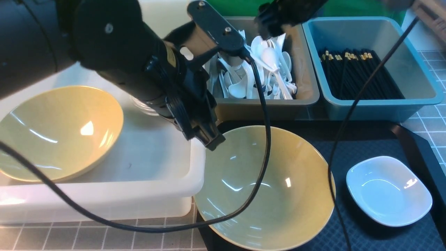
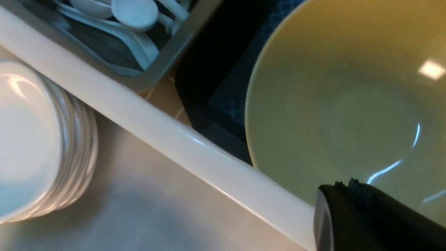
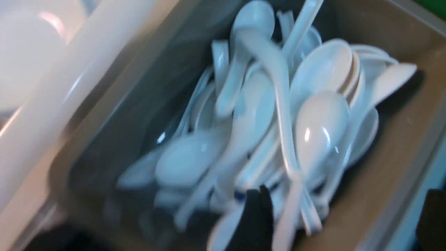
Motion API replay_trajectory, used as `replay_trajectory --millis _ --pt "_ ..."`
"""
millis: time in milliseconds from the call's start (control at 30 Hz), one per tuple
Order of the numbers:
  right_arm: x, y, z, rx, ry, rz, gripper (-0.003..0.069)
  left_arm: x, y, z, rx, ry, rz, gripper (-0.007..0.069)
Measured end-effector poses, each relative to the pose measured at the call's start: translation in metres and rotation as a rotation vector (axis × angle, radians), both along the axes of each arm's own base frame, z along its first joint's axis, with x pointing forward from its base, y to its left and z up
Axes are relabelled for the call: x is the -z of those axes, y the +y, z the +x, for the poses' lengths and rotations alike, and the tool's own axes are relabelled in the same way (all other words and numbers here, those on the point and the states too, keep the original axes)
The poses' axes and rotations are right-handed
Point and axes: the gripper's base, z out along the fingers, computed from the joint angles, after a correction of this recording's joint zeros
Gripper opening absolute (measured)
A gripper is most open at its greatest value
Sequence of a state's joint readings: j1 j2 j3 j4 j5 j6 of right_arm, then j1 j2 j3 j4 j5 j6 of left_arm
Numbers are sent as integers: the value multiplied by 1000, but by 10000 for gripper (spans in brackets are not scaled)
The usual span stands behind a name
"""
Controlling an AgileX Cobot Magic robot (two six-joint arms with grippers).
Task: On grey table put chopsticks spoon bowls plates into blue grey white boxes.
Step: 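Grasp the large bowl on the tray by its rim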
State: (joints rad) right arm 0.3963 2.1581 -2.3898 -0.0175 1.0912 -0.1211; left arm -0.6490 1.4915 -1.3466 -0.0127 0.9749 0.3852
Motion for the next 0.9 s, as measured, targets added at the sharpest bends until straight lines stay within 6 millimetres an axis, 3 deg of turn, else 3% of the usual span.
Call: replay_trajectory --millis 33,67,133,200,267,367,467,533,567,667,767,900 --pt "-19 -5 -13 -27 2 -23 571 4 -4 5 9 17 15 -11" --pt "-16 -4 -11 -24 5 -21 571 4 -5 5 10 19 18 -11" --pt "-63 -15 -36 -44 -102 2 569 10 -16 18 33 66 44 -11" --pt "-75 -19 -45 -44 -126 11 565 13 -21 23 45 90 52 -11" --pt "-97 -27 -68 -45 -158 24 549 19 -34 35 60 152 62 -11" --pt "-112 -41 -101 -51 -157 21 519 26 -47 50 71 203 83 -7" --pt "-104 -54 -131 -63 -95 -13 486 29 -56 64 72 202 105 20" --pt "-101 -56 -137 -66 -81 -21 479 31 -59 69 69 197 109 45" --pt "-87 -67 -164 -78 -21 -52 451 35 -63 75 59 200 113 91" --pt "-65 -77 -186 -90 50 -87 424 47 -68 82 50 224 122 178" --pt "-46 -84 -202 -96 96 -113 403 63 -70 88 44 257 143 279" --pt "-47 -87 -207 -91 35 -97 381 78 -60 101 -4 298 141 395"
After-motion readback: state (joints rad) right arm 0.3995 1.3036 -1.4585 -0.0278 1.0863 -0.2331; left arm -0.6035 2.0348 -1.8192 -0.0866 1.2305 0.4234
